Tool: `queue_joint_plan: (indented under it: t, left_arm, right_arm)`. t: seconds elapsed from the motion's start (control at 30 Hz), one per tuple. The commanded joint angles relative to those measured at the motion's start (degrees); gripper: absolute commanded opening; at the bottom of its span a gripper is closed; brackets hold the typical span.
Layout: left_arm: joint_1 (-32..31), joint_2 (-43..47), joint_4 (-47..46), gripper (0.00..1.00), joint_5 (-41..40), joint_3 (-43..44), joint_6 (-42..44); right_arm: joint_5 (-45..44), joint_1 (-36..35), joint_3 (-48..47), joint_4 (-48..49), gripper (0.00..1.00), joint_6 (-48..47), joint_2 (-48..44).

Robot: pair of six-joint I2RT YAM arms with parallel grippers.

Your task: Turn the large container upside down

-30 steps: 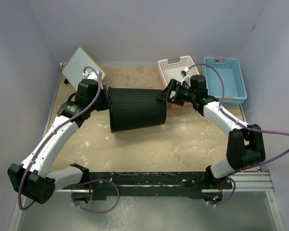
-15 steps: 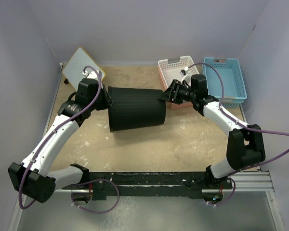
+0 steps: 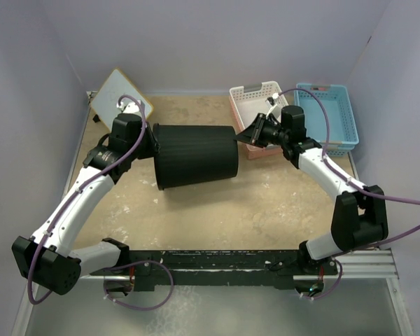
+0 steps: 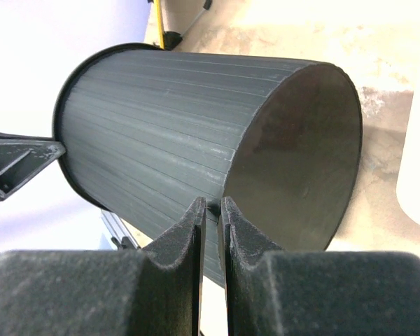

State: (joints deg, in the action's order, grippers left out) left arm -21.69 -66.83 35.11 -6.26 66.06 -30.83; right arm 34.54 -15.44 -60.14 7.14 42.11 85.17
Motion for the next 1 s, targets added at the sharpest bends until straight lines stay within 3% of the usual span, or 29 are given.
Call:
queue_joint_plan:
  t: [0.0,0.7,0.97]
  left_arm:
    - [-0.45,-0.25,-4.8,0.0,2.99,-1.07,-1.4]
    - [-0.43,3.05,-18.27,0.0,5.11,-11.4,-7.47]
    - [-0.41,3.02,-20.01,0.0,4.93,-13.74,-8.02]
  right_arm:
    - [10.06,-3.53,-6.3,6.47,0.15,2.74,-4.87]
    - [11.49,-11.6,-13.15,8.06,0.18,1.81,-3.79]
    - [10.18,-15.01,-15.13,9.05,0.3,1.22,1.22]
